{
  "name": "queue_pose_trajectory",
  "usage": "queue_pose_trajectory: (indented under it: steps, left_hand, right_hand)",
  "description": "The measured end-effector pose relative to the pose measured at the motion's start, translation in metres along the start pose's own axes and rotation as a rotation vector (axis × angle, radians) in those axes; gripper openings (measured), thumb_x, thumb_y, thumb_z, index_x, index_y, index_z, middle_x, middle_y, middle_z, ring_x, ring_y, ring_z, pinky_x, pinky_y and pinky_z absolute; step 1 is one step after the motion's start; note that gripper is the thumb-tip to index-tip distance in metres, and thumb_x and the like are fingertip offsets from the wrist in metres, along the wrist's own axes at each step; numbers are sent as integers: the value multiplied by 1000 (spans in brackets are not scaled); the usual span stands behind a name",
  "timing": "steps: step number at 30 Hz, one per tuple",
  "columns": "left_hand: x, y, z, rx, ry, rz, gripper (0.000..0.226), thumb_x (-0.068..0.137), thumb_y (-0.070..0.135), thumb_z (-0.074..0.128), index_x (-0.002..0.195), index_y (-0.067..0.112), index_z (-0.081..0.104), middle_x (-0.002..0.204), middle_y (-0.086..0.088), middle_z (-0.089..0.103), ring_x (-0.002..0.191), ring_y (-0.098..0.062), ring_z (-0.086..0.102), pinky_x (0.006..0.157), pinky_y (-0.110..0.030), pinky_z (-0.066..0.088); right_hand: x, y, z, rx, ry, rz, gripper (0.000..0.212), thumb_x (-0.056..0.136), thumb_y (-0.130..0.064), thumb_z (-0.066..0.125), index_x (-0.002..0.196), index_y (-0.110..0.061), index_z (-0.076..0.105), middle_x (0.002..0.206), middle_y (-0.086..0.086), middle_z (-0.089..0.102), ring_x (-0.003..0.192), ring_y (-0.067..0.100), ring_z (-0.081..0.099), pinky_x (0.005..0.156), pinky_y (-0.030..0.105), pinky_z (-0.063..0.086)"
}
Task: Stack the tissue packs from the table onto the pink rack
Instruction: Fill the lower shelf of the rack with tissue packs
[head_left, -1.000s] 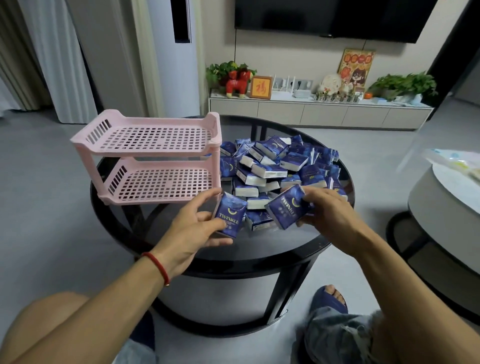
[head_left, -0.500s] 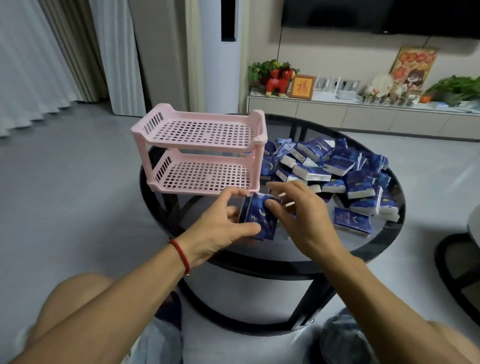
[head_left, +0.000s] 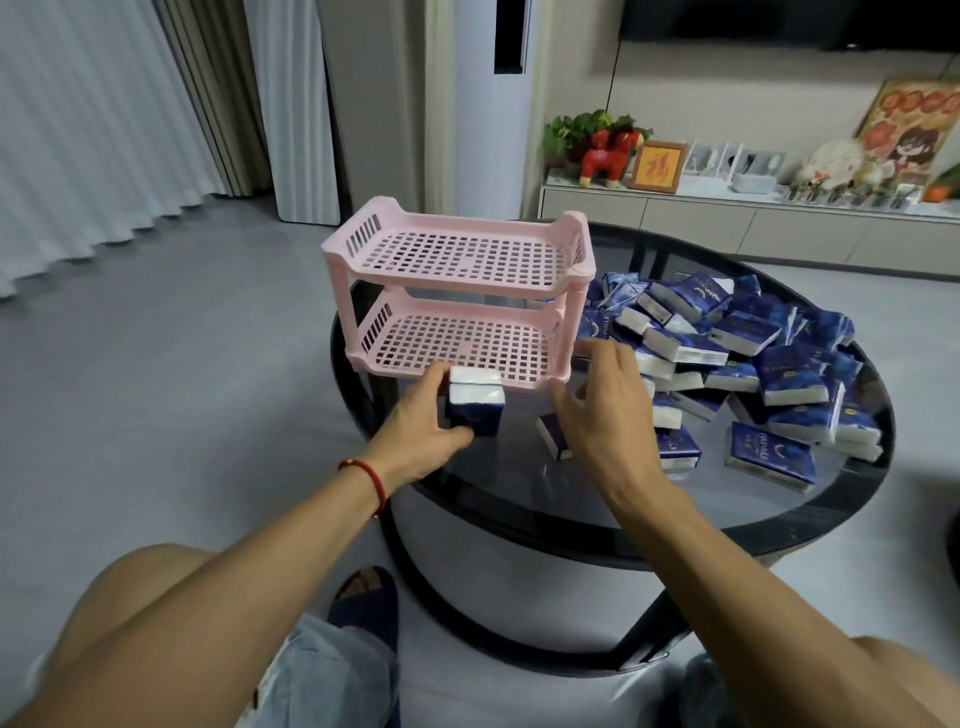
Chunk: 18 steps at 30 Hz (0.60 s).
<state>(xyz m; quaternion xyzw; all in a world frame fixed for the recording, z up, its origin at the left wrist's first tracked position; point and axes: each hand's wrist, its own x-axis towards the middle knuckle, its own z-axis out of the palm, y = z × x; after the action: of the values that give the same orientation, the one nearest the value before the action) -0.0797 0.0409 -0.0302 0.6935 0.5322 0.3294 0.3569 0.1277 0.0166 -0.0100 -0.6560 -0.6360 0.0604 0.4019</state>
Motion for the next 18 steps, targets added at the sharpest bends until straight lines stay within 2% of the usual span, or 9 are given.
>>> queue_pose_trajectory:
  steps: [3, 6, 11, 14, 18]
  left_hand:
    - [3, -5, -2, 7, 19, -8, 69, 78, 6, 80, 137, 25, 50, 133, 8, 61, 123, -9, 57, 111, -33, 45]
    - [3, -9, -2, -1, 36, -10, 69, 78, 18, 84, 137, 29, 50, 132, 11, 61, 121, -7, 57, 106, -28, 45]
    - [6, -3, -4, -37, 101, 51, 54, 78, 16, 85, 123, 30, 58, 122, 17, 66, 113, -1, 63, 103, -26, 50]
    - [16, 16, -7, -102, 109, 89, 51, 78, 16, 86, 119, 33, 60, 118, 16, 69, 109, -1, 67, 100, -26, 53]
    - [42, 46, -12, -84, 134, 66, 50, 77, 18, 87, 121, 22, 62, 113, 10, 70, 105, -7, 68, 94, -26, 55]
  right_hand:
    - [16, -3, 5, 32, -9, 44, 46, 95, -23, 66, 136, -17, 47, 131, 7, 59, 104, 28, 65, 89, 50, 54]
    - [31, -5, 9, 74, -49, 115, 32, 95, -28, 64, 122, -16, 50, 119, 9, 68, 102, 32, 67, 83, 54, 56]
    - [44, -3, 12, -60, -45, 141, 19, 103, -32, 49, 109, -14, 48, 104, 12, 71, 91, 38, 63, 76, 54, 54]
    - [47, -1, 11, -48, -42, 134, 16, 104, -31, 46, 105, -15, 49, 98, 10, 70, 86, 36, 62, 73, 54, 54]
    - [50, -4, 4, 4, -22, 99, 18, 104, -36, 48, 105, -19, 53, 95, 5, 71, 83, 31, 64, 71, 53, 55]
